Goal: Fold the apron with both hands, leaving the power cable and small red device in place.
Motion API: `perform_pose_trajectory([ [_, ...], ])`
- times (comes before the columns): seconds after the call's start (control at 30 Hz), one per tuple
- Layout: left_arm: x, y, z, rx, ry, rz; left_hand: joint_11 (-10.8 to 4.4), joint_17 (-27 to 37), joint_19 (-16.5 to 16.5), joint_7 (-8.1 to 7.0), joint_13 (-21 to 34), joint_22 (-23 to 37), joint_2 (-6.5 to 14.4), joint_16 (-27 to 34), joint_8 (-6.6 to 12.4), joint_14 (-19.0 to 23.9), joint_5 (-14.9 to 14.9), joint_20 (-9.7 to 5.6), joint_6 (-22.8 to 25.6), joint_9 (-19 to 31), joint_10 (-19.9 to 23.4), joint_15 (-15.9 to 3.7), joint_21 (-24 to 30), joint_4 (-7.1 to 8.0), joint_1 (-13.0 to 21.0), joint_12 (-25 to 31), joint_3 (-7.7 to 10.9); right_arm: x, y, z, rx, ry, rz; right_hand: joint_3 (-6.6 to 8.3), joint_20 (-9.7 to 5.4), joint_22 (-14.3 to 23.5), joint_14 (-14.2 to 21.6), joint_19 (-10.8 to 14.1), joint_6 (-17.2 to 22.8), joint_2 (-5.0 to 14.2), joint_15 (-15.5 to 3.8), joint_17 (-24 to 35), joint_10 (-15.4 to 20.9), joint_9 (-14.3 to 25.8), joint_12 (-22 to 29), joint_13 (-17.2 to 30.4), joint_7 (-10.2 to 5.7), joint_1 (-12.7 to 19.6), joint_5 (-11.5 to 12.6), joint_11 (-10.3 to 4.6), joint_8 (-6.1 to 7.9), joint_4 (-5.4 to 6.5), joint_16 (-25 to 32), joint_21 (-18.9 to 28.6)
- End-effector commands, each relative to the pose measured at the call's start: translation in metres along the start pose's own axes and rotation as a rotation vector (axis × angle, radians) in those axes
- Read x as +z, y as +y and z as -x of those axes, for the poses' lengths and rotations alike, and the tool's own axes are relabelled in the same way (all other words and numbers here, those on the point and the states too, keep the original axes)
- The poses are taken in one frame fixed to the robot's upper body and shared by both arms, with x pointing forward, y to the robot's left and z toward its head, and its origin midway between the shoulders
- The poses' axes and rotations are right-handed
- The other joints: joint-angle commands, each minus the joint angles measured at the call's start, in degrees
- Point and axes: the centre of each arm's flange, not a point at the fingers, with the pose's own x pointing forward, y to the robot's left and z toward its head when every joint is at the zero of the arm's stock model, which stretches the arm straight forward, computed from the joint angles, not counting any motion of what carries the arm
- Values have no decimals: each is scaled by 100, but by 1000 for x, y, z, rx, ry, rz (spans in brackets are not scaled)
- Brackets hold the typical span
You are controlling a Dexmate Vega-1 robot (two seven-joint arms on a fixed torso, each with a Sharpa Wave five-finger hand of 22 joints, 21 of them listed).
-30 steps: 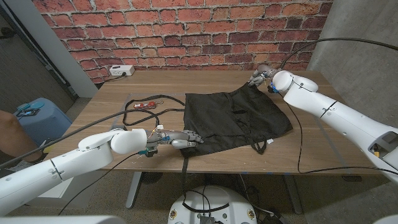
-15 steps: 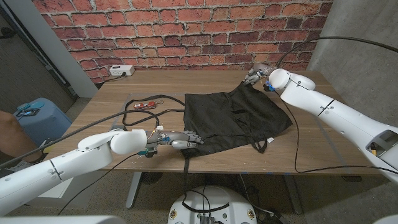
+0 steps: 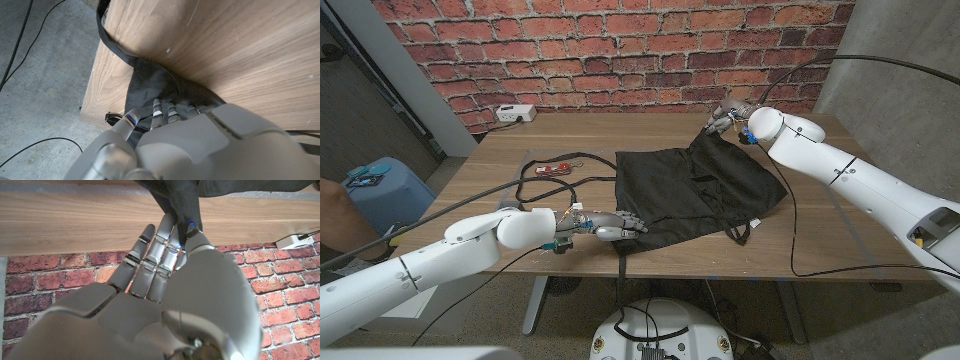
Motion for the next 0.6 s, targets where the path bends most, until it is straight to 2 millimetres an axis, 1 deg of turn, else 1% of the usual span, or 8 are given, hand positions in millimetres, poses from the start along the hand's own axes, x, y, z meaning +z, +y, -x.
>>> perform_pose_trajectory([
  [0.03, 0, 1, -1, 2, -2, -3, -41, 6, -504, -51, 3, 26, -18, -22, -14, -234, -28, -9, 26, 30, 28, -41, 34, -17, 68, -7, 42, 17, -5, 2, -2, -42, -8, -24, -32, 23, 83, 60, 19, 3, -449, 34, 56, 7, 34, 35, 20, 53, 29, 10, -18, -14, -31, 48],
  [0.23, 0, 1, -1, 2, -3, -2, -58, 5, -501, -66, 3, 25, -22, -23, -13, -232, -28, -18, 34, 30, 31, -47, 32, -27, 81, -7, 46, 22, -6, 5, -4, -49, -10, -31, -25, 24, 96, 59, 22, 7, -450, 52, 50, 9, 22, 31, 42, 65, 28, 26, -27, -14, -54, 50],
  [0.37, 0, 1, -1, 4, -5, -5, -54, 5, -505, -65, 3, 25, -23, -24, -14, -232, -28, -11, 31, 29, 30, -44, 28, -33, 90, -8, 49, 26, -7, 7, 0, -57, -11, -38, -22, 24, 103, 60, 22, 9, -449, 67, 66, 10, 11, 13, 21, 74, 27, 7, -35, -14, -70, 52],
  [0.53, 0, 1, -1, 5, -7, -8, -42, 5, -503, -67, 3, 25, -23, -24, -17, -229, -28, -12, 26, 29, 35, -48, 27, -38, 99, -7, 52, 30, -6, 10, 2, -66, -12, -46, -16, 23, 109, 70, 29, 12, -449, 84, 64, 12, 9, 24, 43, 84, 27, 28, -43, -13, -97, 58],
  [0.6, 0, 1, -1, 6, -8, -9, -61, 5, -504, -73, 3, 25, -24, -26, -16, -232, -27, -19, 29, 29, 32, -53, 26, -42, 105, -8, 54, 32, -5, 11, 2, -71, -12, -49, -16, 23, 117, 72, 29, 15, -449, 92, 54, 13, 10, 37, 41, 86, 27, 28, -46, -12, -102, 59],
])
